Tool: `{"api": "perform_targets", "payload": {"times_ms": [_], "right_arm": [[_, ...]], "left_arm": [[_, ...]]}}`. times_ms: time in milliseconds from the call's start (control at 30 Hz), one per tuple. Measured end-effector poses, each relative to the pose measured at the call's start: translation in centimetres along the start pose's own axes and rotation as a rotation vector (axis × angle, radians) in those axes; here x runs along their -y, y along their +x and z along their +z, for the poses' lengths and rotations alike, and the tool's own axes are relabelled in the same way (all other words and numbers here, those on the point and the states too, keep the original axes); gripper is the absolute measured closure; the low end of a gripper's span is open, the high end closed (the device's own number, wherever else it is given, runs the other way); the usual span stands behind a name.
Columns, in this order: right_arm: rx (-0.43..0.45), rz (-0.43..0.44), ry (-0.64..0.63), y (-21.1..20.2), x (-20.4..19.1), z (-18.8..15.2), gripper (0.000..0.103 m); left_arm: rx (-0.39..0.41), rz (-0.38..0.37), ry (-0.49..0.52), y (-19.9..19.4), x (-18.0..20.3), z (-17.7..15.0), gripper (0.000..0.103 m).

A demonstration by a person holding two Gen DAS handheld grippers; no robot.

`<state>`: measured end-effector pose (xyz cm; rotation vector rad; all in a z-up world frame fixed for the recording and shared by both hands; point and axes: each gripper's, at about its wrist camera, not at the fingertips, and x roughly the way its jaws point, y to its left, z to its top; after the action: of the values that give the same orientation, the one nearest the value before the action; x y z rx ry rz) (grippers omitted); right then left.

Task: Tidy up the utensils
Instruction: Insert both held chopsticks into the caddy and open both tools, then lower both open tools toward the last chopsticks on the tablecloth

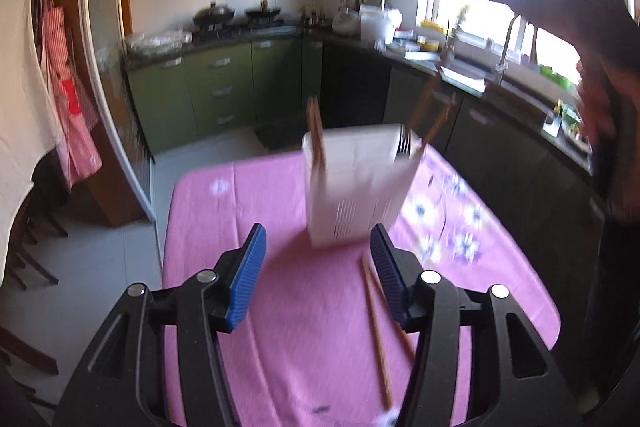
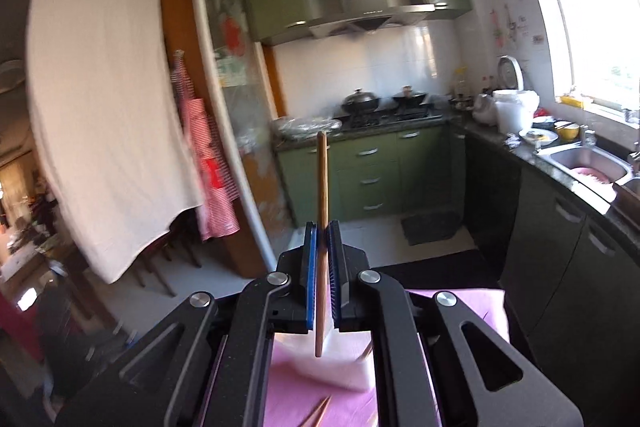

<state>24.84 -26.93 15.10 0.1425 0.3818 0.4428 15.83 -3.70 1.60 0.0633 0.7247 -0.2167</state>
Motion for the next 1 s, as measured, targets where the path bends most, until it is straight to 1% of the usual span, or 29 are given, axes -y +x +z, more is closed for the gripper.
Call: {"api": "perform_targets", "payload": {"times_ms": [33,67,133,233,300,367,433,533,633,700,733,767,833,933,1000], "right_arm": [[-0.018,-0.026,-0.009,1.3,0.0,0.0,0.096],[-0.034,-0.034,-0.010,2.2,0.0,-0.2,0.096],[-0.095,-0.050,-0.013,4.8,0.2,-1.2,0.096],[-0.156,-0.067,-0.018,7.7,0.5,-2.9,0.096],[-0.198,-0.077,-0.027,9.1,0.4,-4.0,0.096],[-0.220,-0.079,-0.036,10.2,0.4,-4.5,0.096],[-0.231,-0.076,-0.041,10.5,0.4,-4.8,0.091],[-0.195,-0.061,-0.056,8.6,-0.4,-4.6,0.090],[-0.129,-0.021,-0.073,4.1,-1.4,-4.4,0.090],[-0.098,-0.003,-0.098,1.1,-1.8,-5.0,0.085],[-0.094,-0.004,-0.114,-0.4,-1.9,-5.8,0.080],[-0.098,-0.008,-0.122,-1.2,-2.0,-6.3,0.079],[-0.139,-0.014,-0.132,-2.7,-1.4,-9.0,0.079],[-0.226,-0.051,-0.110,-3.1,0.2,-12.9,0.079],[-0.278,-0.081,-0.087,-3.1,1.5,-15.5,0.076]], "left_arm": [[-0.016,0.001,0.002,0.3,-0.1,-0.5,0.051],[-0.033,-0.001,0.002,0.5,-0.2,-1.2,0.051],[-0.062,-0.010,-0.006,1.0,-0.7,-2.3,0.051],[-0.093,-0.021,-0.010,1.7,-0.9,-3.1,0.051],[-0.103,-0.026,-0.004,2.1,-0.4,-3.2,0.051],[-0.109,-0.033,0.004,2.3,0.1,-3.3,0.051],[-0.116,-0.039,0.013,2.6,0.6,-3.1,0.050],[-0.128,-0.050,0.023,3.0,1.2,-3.1,0.046],[-0.159,-0.068,0.025,4.1,2.1,-3.1,0.043],[-0.201,-0.088,0.025,5.4,2.7,-3.4,0.043],[-0.221,-0.097,0.023,6.1,3.0,-3.5,0.043],[-0.241,-0.105,0.020,6.8,3.2,-3.7,0.043],[-0.288,-0.120,0.016,8.5,3.8,-4.1,0.043],[-0.342,-0.119,0.015,11.2,4.6,-4.6,0.044],[-0.371,-0.112,0.010,12.7,5.0,-4.7,0.044]]}}
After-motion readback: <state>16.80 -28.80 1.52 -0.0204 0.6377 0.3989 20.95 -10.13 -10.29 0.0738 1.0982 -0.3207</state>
